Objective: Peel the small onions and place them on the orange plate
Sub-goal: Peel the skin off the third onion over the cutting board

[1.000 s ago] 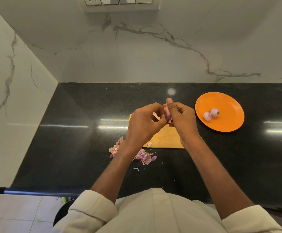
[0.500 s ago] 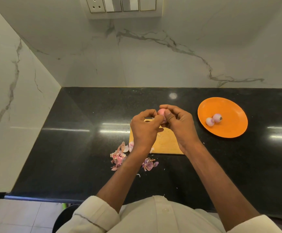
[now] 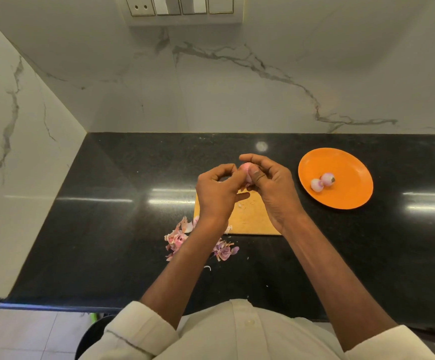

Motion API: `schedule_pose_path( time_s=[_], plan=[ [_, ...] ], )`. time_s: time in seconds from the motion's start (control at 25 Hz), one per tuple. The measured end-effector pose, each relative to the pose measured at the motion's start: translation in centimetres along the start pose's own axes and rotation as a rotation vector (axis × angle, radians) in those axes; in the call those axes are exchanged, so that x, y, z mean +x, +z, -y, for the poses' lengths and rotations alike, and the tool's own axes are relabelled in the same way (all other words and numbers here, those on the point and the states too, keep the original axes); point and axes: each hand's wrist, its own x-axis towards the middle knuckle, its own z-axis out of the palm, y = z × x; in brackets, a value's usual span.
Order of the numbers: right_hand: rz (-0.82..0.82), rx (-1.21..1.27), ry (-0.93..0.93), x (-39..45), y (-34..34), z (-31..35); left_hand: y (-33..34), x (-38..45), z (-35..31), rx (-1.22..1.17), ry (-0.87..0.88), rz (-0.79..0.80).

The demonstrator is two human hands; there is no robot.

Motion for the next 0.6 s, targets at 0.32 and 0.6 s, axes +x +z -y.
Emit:
schedule_pose_path(
  time_s=[0.32, 0.6],
  plan=[
    [-0.028, 0.204, 0.128, 0.1, -0.7, -0.1, -1.3, -0.1, -0.3, -0.166, -0.151, 0.08],
    [-0.041, 0.285, 0.191, 0.1, -0.7, 0.1, -1.3, 0.1, 0.2, 0.023, 0.026, 0.066]
  ],
)
